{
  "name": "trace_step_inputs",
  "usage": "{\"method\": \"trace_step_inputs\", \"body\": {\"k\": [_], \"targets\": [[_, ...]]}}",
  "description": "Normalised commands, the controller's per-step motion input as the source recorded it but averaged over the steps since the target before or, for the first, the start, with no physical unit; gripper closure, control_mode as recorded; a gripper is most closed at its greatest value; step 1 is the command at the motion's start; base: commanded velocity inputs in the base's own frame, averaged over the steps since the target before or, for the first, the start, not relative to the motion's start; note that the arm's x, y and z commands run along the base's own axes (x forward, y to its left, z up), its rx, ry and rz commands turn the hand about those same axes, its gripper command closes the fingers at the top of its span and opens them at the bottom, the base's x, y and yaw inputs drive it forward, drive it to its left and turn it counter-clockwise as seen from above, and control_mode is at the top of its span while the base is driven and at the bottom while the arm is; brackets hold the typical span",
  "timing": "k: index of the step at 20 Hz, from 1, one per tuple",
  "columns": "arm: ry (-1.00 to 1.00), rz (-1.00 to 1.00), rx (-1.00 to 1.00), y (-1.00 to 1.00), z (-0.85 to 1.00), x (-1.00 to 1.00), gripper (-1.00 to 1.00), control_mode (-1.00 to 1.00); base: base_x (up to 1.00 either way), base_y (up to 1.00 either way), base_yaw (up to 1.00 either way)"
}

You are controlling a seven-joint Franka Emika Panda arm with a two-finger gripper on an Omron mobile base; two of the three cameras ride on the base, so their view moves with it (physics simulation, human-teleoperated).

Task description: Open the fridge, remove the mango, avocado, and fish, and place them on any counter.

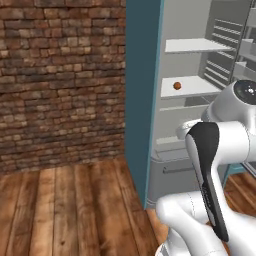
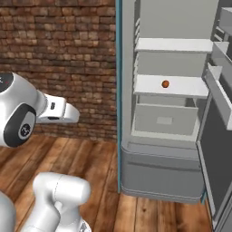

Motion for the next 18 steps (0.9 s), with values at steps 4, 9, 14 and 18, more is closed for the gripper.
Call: {"method": "trace_step_inputs", "body": {"k": [4,9,14,18], "targets": [[0.0,0.0,0.0,0.0,0.0,0.0,-1.0,1.0,0.41,-0.4,0.04],[0.0,0.0,0.0,0.0,0.0,0.0,-1.0,1.0,0.47,-0.78,0.11],[0.0,0.0,0.0,0.0,0.0,0.0,-1.0,1.0,0.4,-0.72,0.02],[0.0,0.0,0.0,0.0,0.0,0.0,-1.0,1.0,0.62,-0.19,0.0]]}}
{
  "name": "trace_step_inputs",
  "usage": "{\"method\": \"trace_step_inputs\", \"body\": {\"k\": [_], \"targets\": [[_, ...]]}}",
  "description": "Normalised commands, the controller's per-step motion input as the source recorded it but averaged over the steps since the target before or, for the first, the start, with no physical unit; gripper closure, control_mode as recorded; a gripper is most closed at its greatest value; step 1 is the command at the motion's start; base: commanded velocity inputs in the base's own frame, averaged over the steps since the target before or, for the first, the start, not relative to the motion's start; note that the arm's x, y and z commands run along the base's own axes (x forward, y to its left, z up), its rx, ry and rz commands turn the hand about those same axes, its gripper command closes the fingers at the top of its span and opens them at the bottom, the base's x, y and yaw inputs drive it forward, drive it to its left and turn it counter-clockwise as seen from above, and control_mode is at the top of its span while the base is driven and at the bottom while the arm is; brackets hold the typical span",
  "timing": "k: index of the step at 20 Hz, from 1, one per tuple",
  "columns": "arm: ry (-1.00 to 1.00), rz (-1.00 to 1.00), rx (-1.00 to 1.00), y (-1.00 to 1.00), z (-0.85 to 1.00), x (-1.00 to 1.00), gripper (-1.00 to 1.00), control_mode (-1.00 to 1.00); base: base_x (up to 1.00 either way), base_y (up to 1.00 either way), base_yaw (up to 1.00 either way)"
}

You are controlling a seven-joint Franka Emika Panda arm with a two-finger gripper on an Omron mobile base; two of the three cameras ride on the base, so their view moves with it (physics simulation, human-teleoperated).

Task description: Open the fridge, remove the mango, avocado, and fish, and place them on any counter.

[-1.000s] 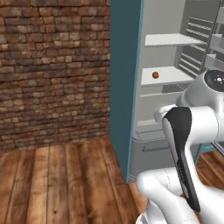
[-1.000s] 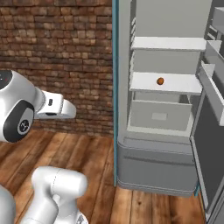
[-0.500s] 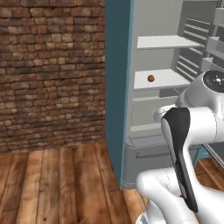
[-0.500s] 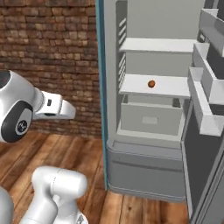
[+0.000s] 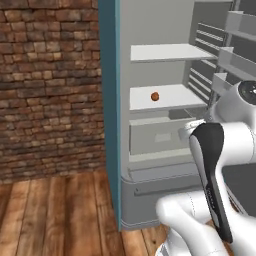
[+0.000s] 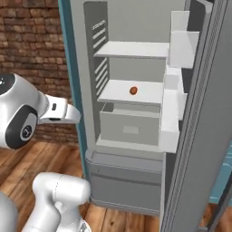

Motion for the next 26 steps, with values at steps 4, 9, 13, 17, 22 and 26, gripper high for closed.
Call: {"method": "trace_step_inputs", "body": {"k": [4,9,13,17,22,26], "targets": [[0.0,0.0,0.0,0.0,0.0,0.0,-1.0,1.0,0.95,0.0,-0.03],[0.0,0.0,0.0,0.0,0.0,0.0,-1.0,1.0,1.0,-0.11,-0.07],[0.0,0.0,0.0,0.0,0.0,0.0,-1.0,1.0,0.99,-0.01,-0.1],[0.0,0.0,0.0,0.0,0.0,0.0,-1.0,1.0,0.77,-0.01,-0.17],[0.06,-0.02,0.0,0.0,-0.07,0.17,-1.0,-1.0,0.08,0.0,-0.03],[0.26,-0.15,0.0,-0.16,-0.29,0.49,-1.0,-1.0,0.0,0.0,0.0]]}}
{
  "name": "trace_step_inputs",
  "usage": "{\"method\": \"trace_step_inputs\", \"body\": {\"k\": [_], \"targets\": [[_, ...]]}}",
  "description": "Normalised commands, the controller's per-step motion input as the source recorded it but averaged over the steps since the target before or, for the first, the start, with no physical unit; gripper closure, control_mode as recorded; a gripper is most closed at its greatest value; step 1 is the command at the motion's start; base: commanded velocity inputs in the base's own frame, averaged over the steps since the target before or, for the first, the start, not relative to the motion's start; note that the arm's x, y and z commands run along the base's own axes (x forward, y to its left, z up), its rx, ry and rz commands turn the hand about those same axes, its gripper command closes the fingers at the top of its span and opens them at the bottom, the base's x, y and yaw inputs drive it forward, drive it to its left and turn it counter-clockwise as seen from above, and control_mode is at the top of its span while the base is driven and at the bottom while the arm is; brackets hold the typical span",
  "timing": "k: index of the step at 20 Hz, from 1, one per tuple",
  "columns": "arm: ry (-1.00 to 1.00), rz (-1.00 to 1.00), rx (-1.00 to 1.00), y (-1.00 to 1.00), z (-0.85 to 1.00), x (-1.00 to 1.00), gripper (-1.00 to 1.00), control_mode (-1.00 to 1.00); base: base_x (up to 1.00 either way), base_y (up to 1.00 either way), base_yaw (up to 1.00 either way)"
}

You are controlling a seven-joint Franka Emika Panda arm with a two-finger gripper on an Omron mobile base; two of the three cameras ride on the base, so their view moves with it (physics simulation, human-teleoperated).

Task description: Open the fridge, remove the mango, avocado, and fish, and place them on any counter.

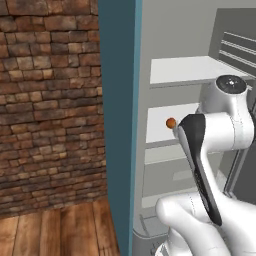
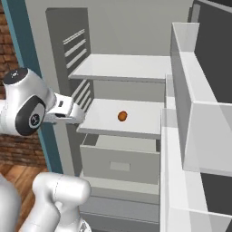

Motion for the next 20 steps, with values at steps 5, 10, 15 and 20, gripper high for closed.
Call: {"method": "trace_step_inputs", "body": {"k": [5,10,15,20], "targets": [[0.0,-0.12,0.03,-0.43,-0.62,0.31,-1.0,-1.0,0.0,0.0,0.0],[-0.01,-0.02,0.07,-0.38,-0.48,0.33,-1.0,-1.0,0.0,0.0,0.0],[0.17,-0.01,0.05,-0.31,-0.2,0.39,-1.0,-1.0,0.0,0.0,0.0],[0.0,0.0,0.0,-0.18,-0.64,0.62,-1.0,-1.0,0.0,0.0,0.0]]}}
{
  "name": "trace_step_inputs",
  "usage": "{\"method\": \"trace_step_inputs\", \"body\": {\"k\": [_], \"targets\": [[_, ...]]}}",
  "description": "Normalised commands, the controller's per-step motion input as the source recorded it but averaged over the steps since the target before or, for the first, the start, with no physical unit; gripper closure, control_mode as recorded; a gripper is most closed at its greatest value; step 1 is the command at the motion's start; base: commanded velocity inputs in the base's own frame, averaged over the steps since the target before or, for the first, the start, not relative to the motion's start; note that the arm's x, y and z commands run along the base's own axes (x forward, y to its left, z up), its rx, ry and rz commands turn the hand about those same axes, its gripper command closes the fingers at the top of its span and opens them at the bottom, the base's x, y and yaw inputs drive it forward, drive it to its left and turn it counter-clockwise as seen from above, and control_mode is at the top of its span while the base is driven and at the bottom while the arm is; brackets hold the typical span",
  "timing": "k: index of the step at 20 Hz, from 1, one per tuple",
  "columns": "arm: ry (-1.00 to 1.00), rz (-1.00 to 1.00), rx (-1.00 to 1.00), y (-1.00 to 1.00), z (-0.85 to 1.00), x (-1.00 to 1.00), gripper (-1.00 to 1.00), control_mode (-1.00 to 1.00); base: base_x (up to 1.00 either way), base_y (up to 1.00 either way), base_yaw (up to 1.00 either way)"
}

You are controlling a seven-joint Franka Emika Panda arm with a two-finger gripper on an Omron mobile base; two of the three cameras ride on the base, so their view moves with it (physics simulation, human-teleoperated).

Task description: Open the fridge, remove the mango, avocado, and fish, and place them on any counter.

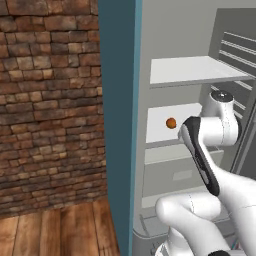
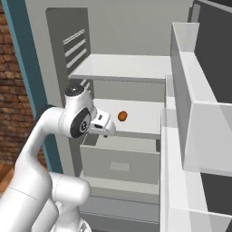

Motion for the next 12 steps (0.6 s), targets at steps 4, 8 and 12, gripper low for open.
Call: {"method": "trace_step_inputs", "body": {"k": [4,8,12], "targets": [[-0.01,0.0,0.0,-0.22,-0.3,0.51,-1.0,-1.0,0.0,0.0,0.0],[-0.01,0.0,0.0,-0.31,-0.28,0.46,-1.0,-1.0,0.0,0.0,0.0],[-0.02,0.0,0.0,-0.09,-0.21,0.38,-1.0,-1.0,0.0,0.0,0.0]]}}
